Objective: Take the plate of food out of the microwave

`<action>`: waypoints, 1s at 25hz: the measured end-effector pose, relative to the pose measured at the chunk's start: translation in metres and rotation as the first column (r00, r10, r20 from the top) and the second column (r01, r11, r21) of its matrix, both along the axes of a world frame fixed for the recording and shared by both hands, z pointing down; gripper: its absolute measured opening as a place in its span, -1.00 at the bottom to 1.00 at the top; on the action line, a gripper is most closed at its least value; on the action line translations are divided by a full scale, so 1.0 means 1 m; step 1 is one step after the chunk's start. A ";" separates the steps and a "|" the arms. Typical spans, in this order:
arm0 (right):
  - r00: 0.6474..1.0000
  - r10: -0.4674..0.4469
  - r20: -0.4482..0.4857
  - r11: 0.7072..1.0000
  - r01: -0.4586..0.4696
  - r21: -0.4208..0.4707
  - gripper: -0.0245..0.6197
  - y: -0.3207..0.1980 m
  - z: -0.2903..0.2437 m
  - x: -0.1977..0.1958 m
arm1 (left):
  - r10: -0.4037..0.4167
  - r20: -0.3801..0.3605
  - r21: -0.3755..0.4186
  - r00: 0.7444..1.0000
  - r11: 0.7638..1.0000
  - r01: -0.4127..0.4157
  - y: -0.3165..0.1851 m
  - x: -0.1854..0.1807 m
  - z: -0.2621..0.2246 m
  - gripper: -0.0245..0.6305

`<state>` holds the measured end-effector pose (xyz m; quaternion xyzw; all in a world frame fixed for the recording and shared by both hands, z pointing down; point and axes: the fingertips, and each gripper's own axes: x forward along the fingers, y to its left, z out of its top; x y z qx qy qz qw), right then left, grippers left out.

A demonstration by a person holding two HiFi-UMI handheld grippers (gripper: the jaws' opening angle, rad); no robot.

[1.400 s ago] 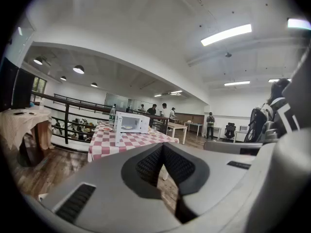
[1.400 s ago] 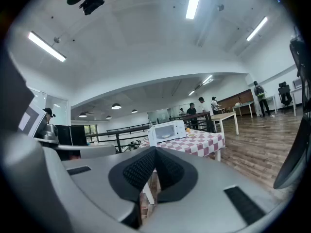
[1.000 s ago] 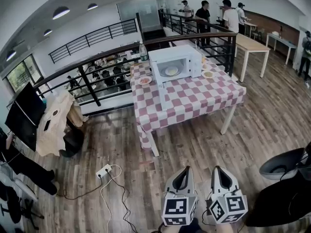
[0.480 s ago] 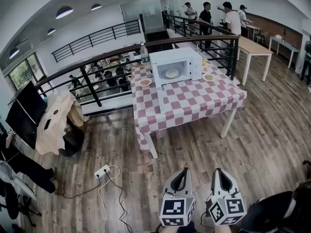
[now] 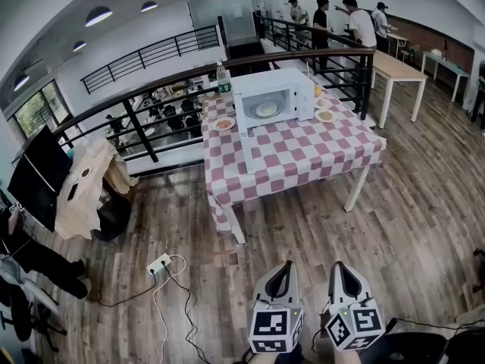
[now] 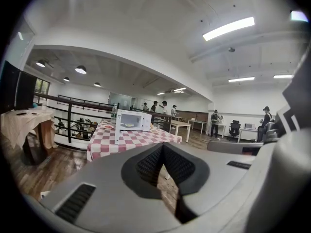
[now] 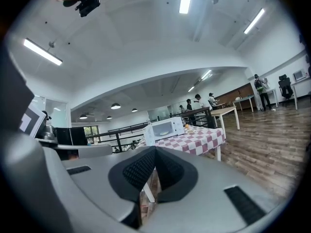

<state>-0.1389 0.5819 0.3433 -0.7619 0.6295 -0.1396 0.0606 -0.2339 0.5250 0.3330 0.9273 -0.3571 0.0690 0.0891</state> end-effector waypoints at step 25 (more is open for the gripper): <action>1.000 0.031 -0.001 0.998 -0.031 -0.049 -0.95 -0.209 0.010 0.088 | 0.055 -0.013 -0.035 0.998 0.998 -0.056 -0.213 0.096 0.010 -0.89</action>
